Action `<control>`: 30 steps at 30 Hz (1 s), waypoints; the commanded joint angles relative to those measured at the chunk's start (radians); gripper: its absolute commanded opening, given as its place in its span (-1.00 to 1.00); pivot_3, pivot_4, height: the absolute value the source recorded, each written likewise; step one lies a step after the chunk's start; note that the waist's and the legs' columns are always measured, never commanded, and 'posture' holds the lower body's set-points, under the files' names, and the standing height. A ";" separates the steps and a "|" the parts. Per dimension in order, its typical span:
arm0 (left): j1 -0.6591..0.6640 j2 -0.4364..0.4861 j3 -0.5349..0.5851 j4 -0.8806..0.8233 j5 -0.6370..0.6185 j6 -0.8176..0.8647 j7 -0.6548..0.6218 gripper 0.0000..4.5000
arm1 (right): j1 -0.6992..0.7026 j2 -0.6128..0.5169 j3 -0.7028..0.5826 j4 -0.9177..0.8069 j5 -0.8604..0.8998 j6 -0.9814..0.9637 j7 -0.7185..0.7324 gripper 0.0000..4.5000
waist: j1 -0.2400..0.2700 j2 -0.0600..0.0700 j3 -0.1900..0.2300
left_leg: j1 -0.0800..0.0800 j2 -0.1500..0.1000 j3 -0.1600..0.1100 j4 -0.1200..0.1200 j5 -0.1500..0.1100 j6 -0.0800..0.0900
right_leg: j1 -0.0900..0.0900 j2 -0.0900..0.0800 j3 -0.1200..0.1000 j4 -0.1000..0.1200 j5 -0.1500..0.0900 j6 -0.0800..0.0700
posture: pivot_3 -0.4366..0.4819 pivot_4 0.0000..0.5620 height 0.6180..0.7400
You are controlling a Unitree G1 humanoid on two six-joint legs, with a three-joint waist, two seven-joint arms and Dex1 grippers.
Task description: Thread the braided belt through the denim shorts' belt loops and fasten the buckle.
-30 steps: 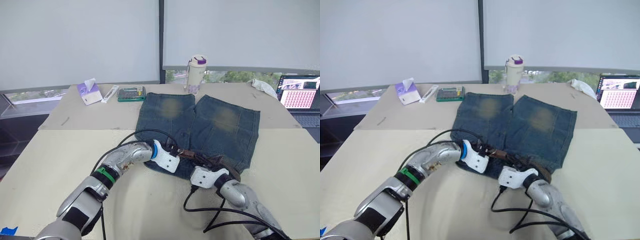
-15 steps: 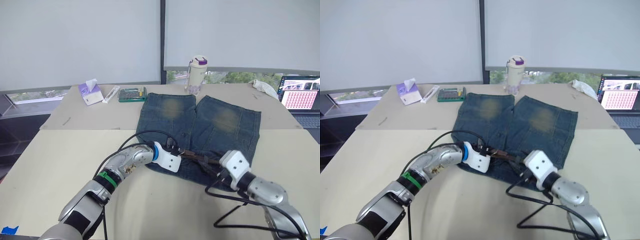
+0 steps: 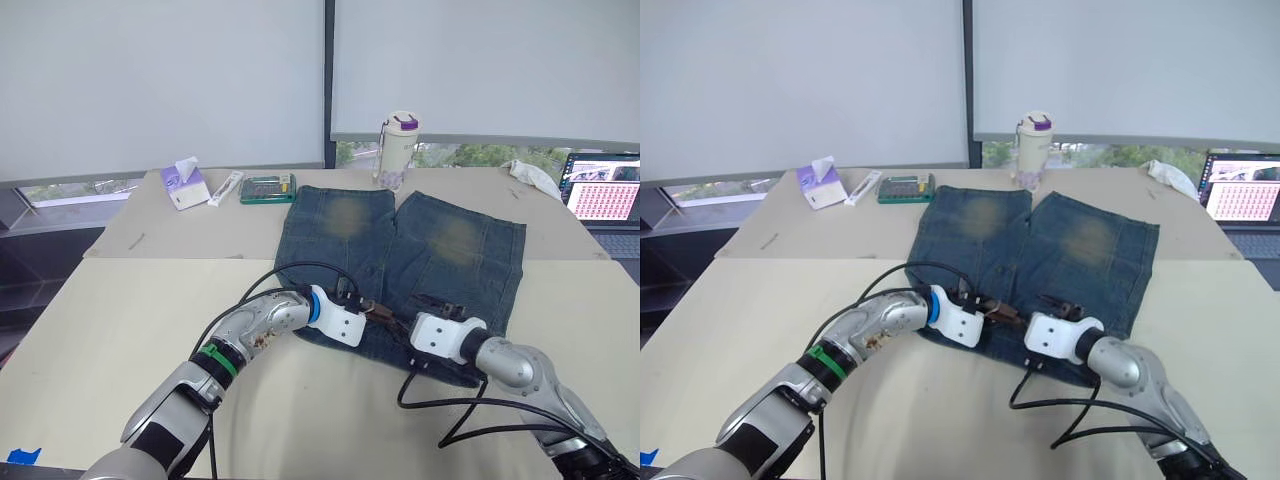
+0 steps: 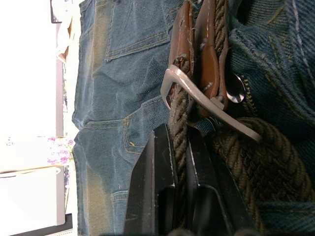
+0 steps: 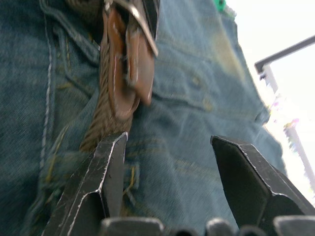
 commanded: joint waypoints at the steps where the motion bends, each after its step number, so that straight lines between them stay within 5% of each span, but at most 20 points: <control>1: 0.014 -0.012 -0.010 -0.017 -0.019 -0.003 -0.007 -1.00 | -0.037 0.020 0.022 0.000 -0.021 -0.068 -0.018 0.35 | -0.001 0.000 0.000 | 0.000 0.000 0.000 0.000 0.000 0.000 | 0.000 0.000 0.000 0.000 0.000 0.000 | -0.05 -0.47 1.00; 30: 0.050 -0.049 0.019 -0.008 -0.091 0.029 -0.050 -1.00 | -0.096 0.089 0.061 0.045 -0.067 -0.221 -0.013 0.35 | -0.008 0.000 -0.001 | 0.001 0.000 0.000 0.000 0.000 0.000 | 0.000 0.000 0.000 0.000 0.000 0.000 | -0.05 -0.47 1.00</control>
